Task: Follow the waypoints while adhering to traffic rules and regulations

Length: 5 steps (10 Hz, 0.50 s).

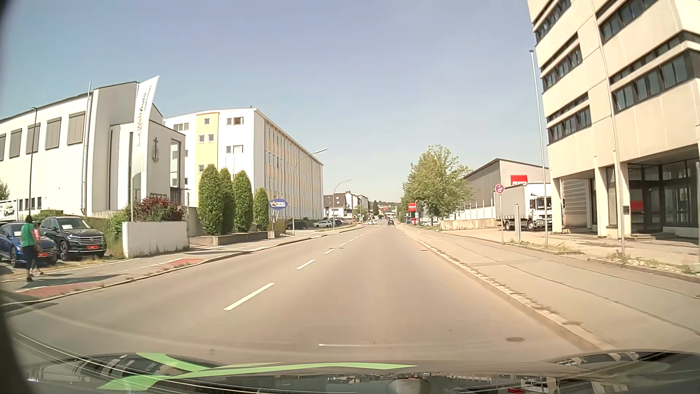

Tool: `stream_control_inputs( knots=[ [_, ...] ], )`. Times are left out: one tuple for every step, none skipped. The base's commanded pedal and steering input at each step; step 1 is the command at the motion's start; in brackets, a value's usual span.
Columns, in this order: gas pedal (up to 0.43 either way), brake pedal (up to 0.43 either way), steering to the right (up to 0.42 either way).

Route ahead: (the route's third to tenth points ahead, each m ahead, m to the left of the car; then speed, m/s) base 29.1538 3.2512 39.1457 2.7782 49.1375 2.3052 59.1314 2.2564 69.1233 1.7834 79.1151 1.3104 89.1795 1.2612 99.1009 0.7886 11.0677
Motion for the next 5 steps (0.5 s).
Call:
stream_control_inputs(
  knots=[
    [0.000, 0.000, 0.006],
    [0.000, 0.000, 0.005],
    [0.000, 0.000, 0.005],
    [0.000, 0.000, 0.005],
    [0.000, 0.000, 0.005]
  ],
)
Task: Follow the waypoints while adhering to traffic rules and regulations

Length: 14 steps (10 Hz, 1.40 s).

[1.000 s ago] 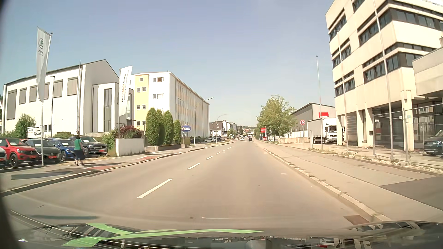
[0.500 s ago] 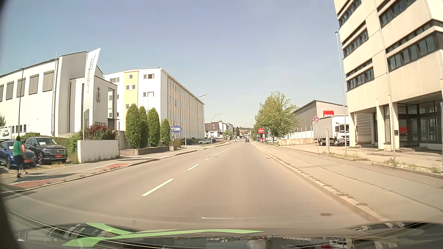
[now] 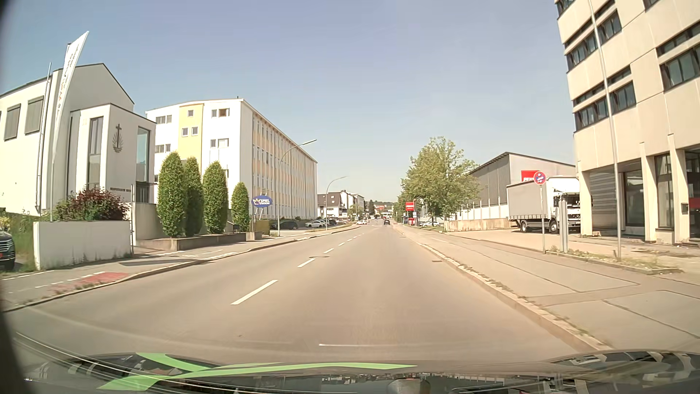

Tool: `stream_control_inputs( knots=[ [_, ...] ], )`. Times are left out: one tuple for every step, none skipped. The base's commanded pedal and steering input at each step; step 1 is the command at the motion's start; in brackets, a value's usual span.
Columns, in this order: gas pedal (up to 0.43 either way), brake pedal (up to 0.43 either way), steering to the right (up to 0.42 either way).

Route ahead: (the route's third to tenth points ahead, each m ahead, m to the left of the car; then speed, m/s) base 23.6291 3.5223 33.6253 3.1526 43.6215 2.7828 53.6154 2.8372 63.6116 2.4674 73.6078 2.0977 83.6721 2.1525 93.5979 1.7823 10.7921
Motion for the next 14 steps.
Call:
stream_control_inputs(
  knots=[
    [0.000, 0.000, 0.005],
    [0.000, 0.000, 0.005],
    [0.000, 0.000, 0.005],
    [0.000, 0.000, 0.004],
    [0.000, 0.000, 0.004],
    [0.008, 0.000, 0.004],
    [0.020, 0.000, 0.004],
    [0.028, 0.000, 0.004],
    [0.028, 0.000, 0.004],
    [0.028, 0.000, 0.004],
    [0.039, 0.000, 0.004],
    [0.047, 0.000, 0.004],
    [0.059, 0.000, 0.004],
    [0.087, 0.000, 0.004]
  ],
)
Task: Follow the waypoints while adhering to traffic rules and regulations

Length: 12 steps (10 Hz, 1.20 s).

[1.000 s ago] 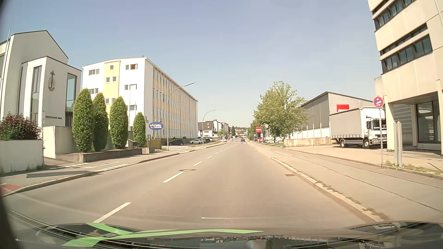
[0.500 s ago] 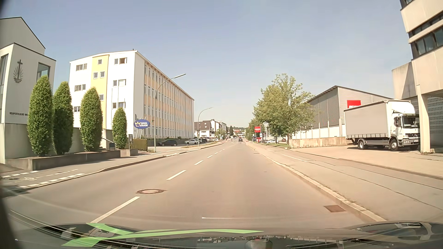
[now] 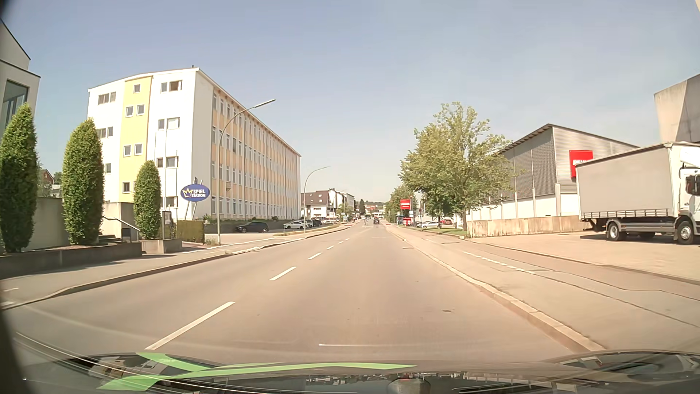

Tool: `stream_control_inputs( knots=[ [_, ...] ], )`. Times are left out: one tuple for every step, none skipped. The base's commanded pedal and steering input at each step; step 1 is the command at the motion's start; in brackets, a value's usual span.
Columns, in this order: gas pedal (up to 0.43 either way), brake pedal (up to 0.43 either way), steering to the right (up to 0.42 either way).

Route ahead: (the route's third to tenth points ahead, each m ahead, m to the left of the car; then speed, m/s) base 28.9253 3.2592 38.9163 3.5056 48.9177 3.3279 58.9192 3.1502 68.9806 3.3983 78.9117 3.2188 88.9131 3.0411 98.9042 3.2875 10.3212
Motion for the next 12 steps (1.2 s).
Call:
stream_control_inputs(
  knots=[
    [0.098, 0.000, 0.004],
    [0.098, 0.000, 0.003],
    [0.098, 0.000, 0.000],
    [0.098, 0.000, -0.002],
    [0.098, 0.000, -0.002],
    [0.098, 0.000, -0.002],
    [0.098, 0.000, -0.002],
    [0.098, 0.000, -0.002],
    [0.098, 0.000, -0.002],
    [0.098, 0.000, -0.002],
    [0.098, 0.000, -0.002],
    [0.098, 0.000, -0.002]
  ],
)
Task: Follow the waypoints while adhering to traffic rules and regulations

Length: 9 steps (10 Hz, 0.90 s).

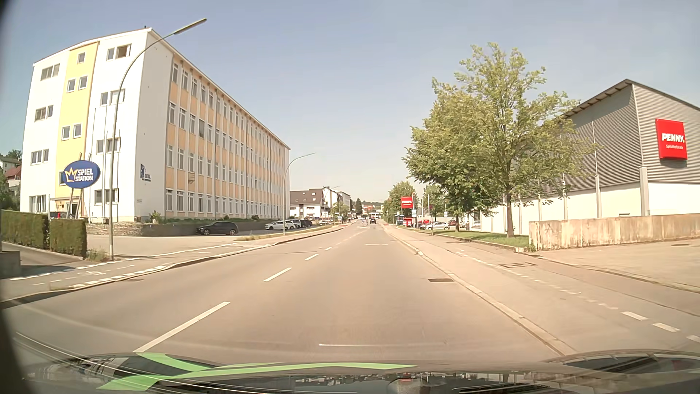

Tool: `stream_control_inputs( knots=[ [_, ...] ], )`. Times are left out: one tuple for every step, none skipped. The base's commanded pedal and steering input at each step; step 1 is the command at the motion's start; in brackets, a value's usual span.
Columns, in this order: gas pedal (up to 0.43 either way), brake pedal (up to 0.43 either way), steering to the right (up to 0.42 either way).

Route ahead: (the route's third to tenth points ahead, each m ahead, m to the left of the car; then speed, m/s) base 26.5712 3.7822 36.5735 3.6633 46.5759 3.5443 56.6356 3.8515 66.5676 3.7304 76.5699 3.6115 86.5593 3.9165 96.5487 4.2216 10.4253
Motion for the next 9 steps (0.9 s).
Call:
stream_control_inputs(
  knots=[
    [0.098, 0.000, -0.002],
    [0.098, 0.000, -0.003],
    [0.098, 0.000, -0.003],
    [0.098, 0.000, -0.003],
    [0.098, 0.000, -0.003],
    [0.098, 0.000, -0.003],
    [0.098, 0.000, -0.003],
    [0.098, 0.000, -0.003],
    [0.098, 0.000, -0.004]
  ],
)
